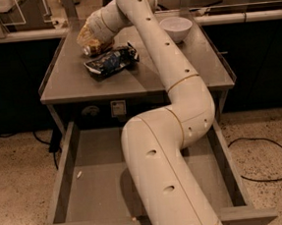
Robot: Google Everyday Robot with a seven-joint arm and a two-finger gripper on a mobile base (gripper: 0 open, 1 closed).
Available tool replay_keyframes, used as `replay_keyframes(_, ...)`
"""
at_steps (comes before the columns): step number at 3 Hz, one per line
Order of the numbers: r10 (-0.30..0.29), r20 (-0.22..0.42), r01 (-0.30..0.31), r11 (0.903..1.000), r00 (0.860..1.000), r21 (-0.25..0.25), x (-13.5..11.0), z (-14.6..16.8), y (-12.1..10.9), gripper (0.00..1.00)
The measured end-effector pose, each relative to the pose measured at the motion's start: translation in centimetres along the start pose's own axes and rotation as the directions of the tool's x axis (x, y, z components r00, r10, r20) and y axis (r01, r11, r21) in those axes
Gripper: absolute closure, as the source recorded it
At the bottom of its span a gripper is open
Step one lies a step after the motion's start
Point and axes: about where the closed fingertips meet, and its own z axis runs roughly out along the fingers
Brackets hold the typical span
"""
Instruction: Place orange can into top drawer
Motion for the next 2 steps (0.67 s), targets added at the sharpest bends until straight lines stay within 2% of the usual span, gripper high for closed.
replay_keyframes(2, 0.000, 0.000, 0.000, 1.0000, 1.000, 0.000, 0.00, 0.01, 0.00, 0.29)
